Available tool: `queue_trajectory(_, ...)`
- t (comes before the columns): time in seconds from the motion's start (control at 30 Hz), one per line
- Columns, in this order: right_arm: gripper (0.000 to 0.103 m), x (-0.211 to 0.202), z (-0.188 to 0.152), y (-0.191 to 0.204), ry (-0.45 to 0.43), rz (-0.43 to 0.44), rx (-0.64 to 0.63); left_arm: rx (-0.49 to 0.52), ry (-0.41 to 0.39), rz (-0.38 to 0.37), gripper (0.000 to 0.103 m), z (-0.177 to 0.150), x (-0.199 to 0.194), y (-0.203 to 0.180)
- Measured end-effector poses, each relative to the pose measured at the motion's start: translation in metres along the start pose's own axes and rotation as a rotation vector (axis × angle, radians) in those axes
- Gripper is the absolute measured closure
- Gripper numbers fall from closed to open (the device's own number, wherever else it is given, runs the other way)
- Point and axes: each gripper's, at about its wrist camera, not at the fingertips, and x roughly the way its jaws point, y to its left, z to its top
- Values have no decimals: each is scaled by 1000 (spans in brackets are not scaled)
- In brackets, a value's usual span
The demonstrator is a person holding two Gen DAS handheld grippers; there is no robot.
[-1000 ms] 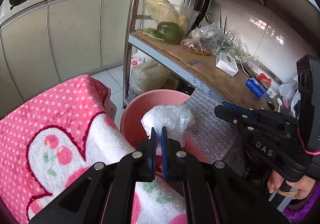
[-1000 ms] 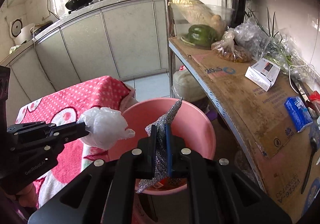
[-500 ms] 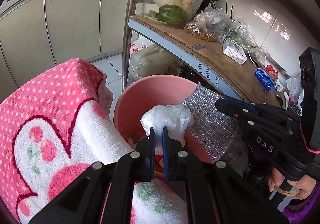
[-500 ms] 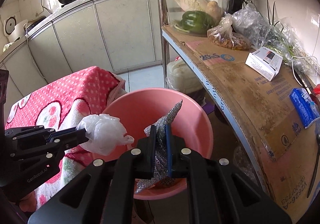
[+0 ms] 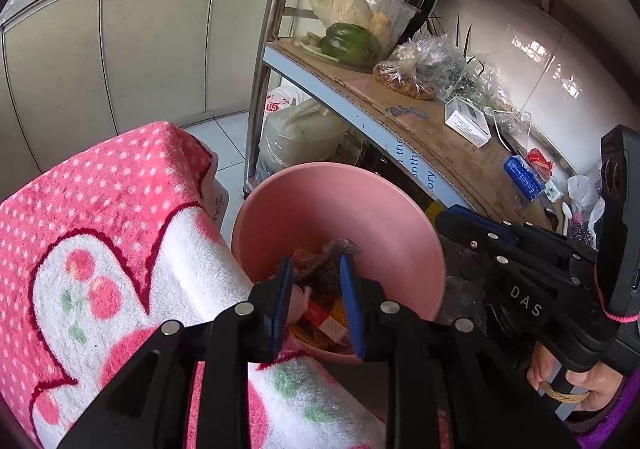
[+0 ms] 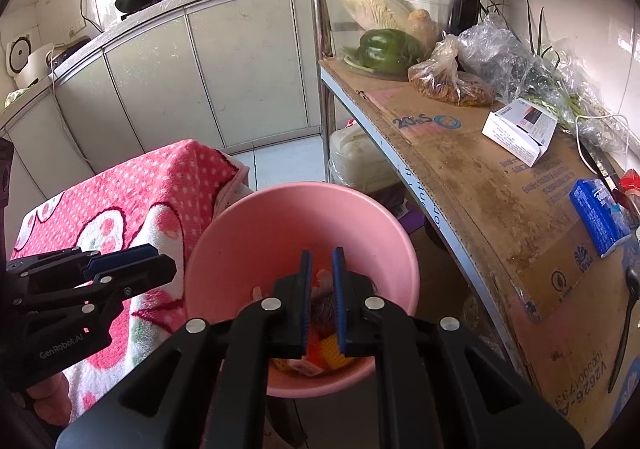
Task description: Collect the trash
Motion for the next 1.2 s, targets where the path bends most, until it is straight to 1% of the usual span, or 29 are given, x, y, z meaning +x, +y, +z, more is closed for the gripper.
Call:
queue_trajectory(0.07, 91, -4, -1, 3, -2, 7, -4, -6, -6, -1, 79, 0, -5, 0)
queue_trajectory(0.13, 82, -10, -3, 7, -6, 20, -1, -4, -17, 4, 79, -1, -10, -1)
queue_trajectory(0.4, 79, -33, -14, 26, -10, 52, -2, -15, -51, 30, 79, -9, -35, -1)
queue_trajectory(0.53, 69, -45, -20, 36, -22, 55, -14, -19, -77, 44, 79, -16, -51, 0)
queue_trajectory(0.63, 65, -54, -23, 45, -35, 49, -25, -15, -98, 53, 79, -20, -64, -1)
queue_trajectory(0.77, 64, -64, -29, 54, -42, 43, -37, -5, -128, 66, 79, -25, -82, -4)
queue_trajectory(0.93, 57, -76, -36, 63, -50, 23, -55, 4, -165, 78, 78, -33, -102, -9)
queue_trajectory(1.2, 55, -94, -48, 77, -76, -17, -82, 7, -197, 80, 78, -44, -124, -13)
